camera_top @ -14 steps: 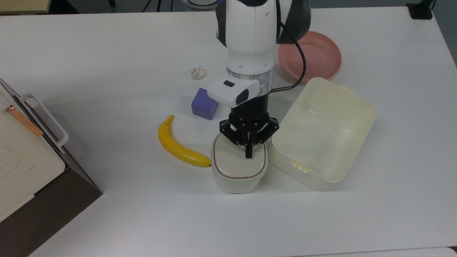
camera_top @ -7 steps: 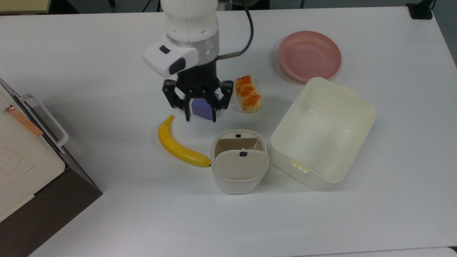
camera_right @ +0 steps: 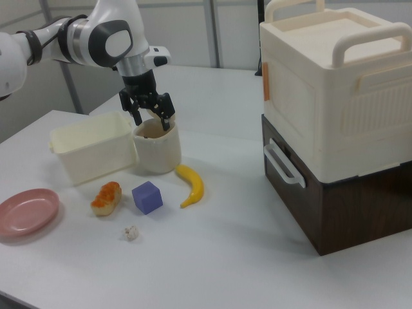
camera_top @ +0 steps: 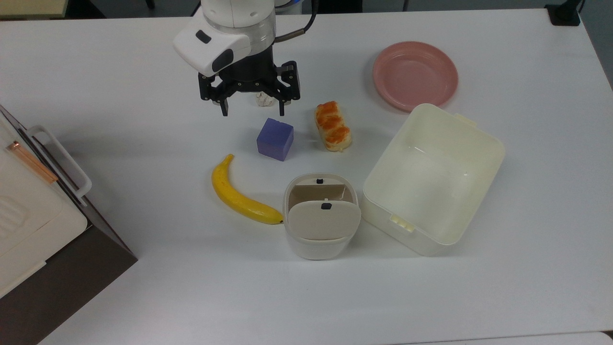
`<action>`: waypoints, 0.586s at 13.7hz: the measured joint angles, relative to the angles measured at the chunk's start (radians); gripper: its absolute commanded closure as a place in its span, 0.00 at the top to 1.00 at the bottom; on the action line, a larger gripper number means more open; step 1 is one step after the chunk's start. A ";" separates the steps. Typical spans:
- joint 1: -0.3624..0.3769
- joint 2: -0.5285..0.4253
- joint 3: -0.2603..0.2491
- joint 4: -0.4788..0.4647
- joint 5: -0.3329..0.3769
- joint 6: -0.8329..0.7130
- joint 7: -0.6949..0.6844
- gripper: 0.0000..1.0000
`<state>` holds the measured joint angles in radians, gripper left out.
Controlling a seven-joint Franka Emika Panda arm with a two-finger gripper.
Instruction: Open the trash can
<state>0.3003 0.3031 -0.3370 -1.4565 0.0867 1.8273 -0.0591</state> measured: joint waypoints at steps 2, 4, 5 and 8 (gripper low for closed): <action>0.001 0.000 0.000 -0.005 -0.010 -0.013 0.000 1.00; 0.002 0.000 0.000 -0.010 -0.012 -0.020 0.000 1.00; 0.002 0.000 0.000 -0.010 -0.012 -0.042 0.000 1.00; 0.004 -0.033 0.000 -0.036 -0.013 -0.076 0.000 1.00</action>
<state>0.3039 0.2703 -0.3368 -1.4923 0.0734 1.7515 -0.0590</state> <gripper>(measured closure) 0.000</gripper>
